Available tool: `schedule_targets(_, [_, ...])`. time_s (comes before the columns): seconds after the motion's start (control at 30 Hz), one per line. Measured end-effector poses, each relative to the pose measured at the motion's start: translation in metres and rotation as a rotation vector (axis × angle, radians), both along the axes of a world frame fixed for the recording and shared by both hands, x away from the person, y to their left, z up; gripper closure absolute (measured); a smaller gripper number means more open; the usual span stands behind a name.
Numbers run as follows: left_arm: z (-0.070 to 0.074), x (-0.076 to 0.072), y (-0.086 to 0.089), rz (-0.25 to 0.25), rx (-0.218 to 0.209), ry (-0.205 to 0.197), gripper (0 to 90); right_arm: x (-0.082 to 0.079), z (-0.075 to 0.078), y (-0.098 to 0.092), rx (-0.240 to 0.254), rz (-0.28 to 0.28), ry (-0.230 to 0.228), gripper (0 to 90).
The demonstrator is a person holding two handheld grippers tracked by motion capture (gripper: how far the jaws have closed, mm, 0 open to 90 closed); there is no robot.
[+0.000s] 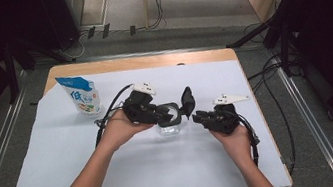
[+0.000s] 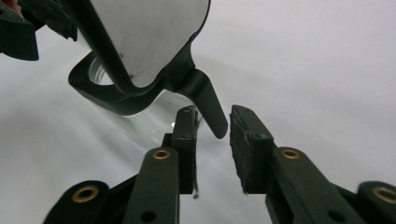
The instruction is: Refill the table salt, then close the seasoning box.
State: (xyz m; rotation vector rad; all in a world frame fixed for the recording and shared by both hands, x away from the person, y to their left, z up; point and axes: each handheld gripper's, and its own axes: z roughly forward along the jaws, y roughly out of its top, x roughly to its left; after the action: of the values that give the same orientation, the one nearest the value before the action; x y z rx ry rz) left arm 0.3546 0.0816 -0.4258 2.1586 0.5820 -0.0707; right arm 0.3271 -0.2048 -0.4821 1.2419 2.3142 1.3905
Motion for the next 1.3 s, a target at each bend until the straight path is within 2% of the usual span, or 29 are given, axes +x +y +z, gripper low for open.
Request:
schedule_targets(0.13, [-0.002,-0.005,0.015,0.02,-0.011,-0.01,62.2,-0.001,-0.002,-0.001,-0.017,0.018,0.003,66.8])
schedule_targets(0.23, [-0.007,-0.008,0.024,0.051,-0.013,-0.026,56.5,-0.004,-0.004,-0.001,-0.04,0.025,0.017,67.6])
schedule_targets(0.27, [-0.01,-0.009,0.031,0.065,-0.012,-0.022,55.9,-0.005,-0.003,-0.001,-0.033,0.035,0.023,67.8])
schedule_targets(0.43, [-0.014,-0.012,0.047,0.1,-0.026,-0.024,55.2,-0.007,-0.003,0.0,-0.045,0.045,0.009,67.0])
schedule_targets(0.5, [-0.014,-0.012,0.05,0.104,-0.032,-0.017,54.5,-0.007,-0.003,-0.001,-0.043,0.035,0.018,67.1])
schedule_targets(0.53, [-0.013,-0.014,0.057,0.13,-0.038,-0.013,53.8,-0.006,-0.002,-0.002,-0.022,0.019,0.028,68.9])
schedule_targets(0.7, [-0.014,-0.016,0.07,0.159,-0.021,-0.006,49.5,-0.005,0.001,-0.002,-0.028,0.024,0.011,68.9])
schedule_targets(0.77, [-0.016,-0.018,0.078,0.178,-0.004,-0.019,44.7,-0.001,-0.003,-0.004,-0.006,0.023,0.048,64.2])
schedule_targets(0.83, [-0.017,-0.018,0.085,0.192,-0.005,-0.01,43.5,0.0,-0.005,-0.006,-0.002,0.024,0.056,62.6])
schedule_targets(1.07, [-0.019,-0.019,0.098,0.229,-0.018,-0.006,41.6,0.0,-0.009,-0.011,-0.012,0.014,0.048,62.5])
schedule_targets(1.13, [-0.021,-0.02,0.102,0.235,-0.016,-0.002,41.6,-0.001,-0.007,-0.012,-0.01,0.005,0.019,62.8])
schedule_targets(1.2, [-0.023,-0.02,0.106,0.251,-0.013,-0.004,41.5,-0.001,-0.007,-0.012,-0.008,0.006,0.015,62.8])
schedule_targets(1.3, [-0.024,-0.019,0.112,0.273,-0.018,-0.006,41.3,0.001,-0.009,-0.011,-0.007,0.015,0.028,60.9])
